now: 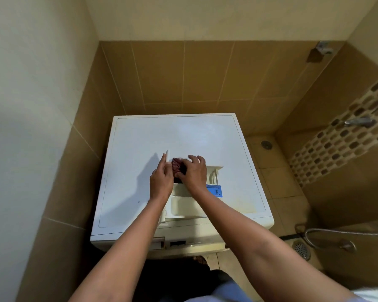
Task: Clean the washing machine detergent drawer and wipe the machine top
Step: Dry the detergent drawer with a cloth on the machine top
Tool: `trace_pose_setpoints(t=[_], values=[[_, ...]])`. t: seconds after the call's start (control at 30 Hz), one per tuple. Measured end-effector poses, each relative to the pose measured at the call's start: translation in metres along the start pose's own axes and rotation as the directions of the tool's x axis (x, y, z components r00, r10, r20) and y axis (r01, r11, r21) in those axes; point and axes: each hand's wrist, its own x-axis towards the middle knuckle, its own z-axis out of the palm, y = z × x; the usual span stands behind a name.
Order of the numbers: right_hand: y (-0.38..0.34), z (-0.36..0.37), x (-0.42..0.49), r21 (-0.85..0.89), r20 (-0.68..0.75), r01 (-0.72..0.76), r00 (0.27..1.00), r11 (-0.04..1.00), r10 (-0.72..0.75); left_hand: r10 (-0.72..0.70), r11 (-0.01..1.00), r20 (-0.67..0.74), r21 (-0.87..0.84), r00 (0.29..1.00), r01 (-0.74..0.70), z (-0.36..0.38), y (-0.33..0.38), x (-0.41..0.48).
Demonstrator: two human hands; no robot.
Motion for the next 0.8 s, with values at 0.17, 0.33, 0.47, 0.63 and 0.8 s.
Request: trace_pose_setpoints(t=[0.17,0.33,0.47,0.63,0.8], values=[[0.007,-0.008,0.018,-0.154,0.069,0.149,0.988,0.977,-0.14,0.005,0.999,0.002,0.037,1.0,-0.005,-0.001,0.001,0.0],[0.017,-0.014,0.015,-0.146,-0.004,0.107,0.994,0.983,-0.109,-0.016,0.996,-0.011,0.09,1.0,0.017,-0.001,0.004,-0.002],[0.023,-0.02,0.012,-0.045,-0.138,0.017,0.99,0.999,-0.023,-0.034,0.991,-0.029,0.127,0.999,0.037,-0.001,0.007,-0.003],[0.053,-0.049,0.001,0.637,-0.062,-0.099,0.982,0.764,0.179,-0.034,0.992,-0.032,0.119,0.999,0.037,-0.001,0.003,-0.001],[0.051,-0.1,-0.016,0.916,0.154,-0.185,0.982,0.356,0.112,-0.041,0.999,0.006,0.035,0.999,0.04,-0.002,0.005,-0.001]])
